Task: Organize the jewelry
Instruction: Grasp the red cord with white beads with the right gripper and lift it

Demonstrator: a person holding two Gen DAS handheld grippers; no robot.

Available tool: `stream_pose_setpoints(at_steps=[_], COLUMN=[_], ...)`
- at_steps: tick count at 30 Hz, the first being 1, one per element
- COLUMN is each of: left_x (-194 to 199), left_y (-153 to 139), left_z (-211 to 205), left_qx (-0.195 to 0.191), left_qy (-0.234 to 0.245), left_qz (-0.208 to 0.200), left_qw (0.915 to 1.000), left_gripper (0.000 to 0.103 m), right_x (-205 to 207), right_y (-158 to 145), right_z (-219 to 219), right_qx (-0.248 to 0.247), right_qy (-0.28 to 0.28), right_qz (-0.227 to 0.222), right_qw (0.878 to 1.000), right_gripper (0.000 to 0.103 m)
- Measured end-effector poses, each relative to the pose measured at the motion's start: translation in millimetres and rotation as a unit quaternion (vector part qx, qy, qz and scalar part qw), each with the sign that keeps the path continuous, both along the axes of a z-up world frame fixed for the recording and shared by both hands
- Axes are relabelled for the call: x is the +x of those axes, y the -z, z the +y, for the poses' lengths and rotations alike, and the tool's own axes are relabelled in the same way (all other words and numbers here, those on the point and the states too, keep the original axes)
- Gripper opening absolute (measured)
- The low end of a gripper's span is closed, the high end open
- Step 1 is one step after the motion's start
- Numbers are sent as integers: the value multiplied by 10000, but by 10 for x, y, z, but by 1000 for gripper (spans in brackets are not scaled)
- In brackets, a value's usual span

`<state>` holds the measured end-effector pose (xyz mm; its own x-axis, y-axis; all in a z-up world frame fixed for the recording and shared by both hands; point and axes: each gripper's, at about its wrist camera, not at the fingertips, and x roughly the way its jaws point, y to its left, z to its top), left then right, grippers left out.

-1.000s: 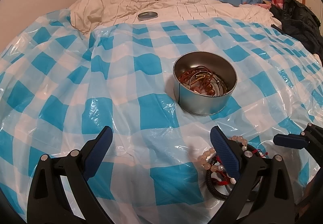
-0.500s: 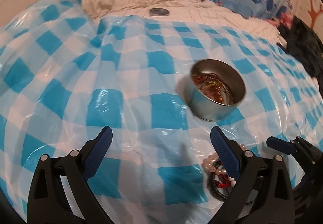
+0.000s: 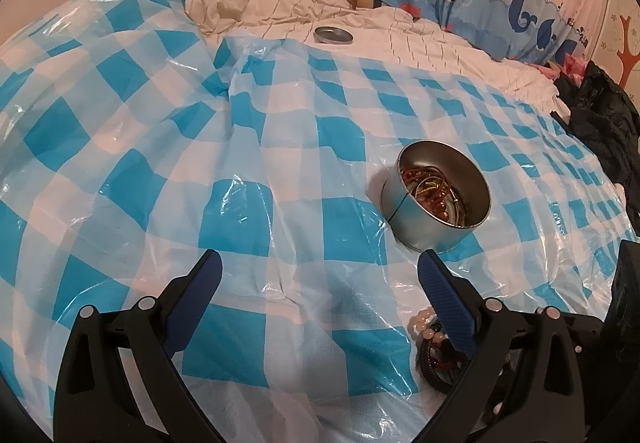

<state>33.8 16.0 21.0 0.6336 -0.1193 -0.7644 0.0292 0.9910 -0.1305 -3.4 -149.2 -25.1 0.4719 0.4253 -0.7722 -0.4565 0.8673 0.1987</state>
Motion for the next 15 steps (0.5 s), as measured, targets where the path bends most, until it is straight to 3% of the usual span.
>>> stream_pose_setpoints(at_steps=[3, 10, 15], left_x=[0, 17, 31], left_y=[1, 51, 123], left_z=[1, -123, -345], left_qx=[7, 95, 80], left_qy=[25, 153, 517], left_qz=[18, 116, 211], left_qw=[10000, 9998, 9984], left_gripper=[94, 94, 94], right_x=[5, 1, 49], right_y=[-7, -161, -313], right_z=[-87, -327, -757], right_qx=[279, 1018, 1680], right_qy=[63, 288, 918], right_qz=[95, 109, 36], right_qw=[9995, 9943, 9815], right_gripper=[5, 4, 4])
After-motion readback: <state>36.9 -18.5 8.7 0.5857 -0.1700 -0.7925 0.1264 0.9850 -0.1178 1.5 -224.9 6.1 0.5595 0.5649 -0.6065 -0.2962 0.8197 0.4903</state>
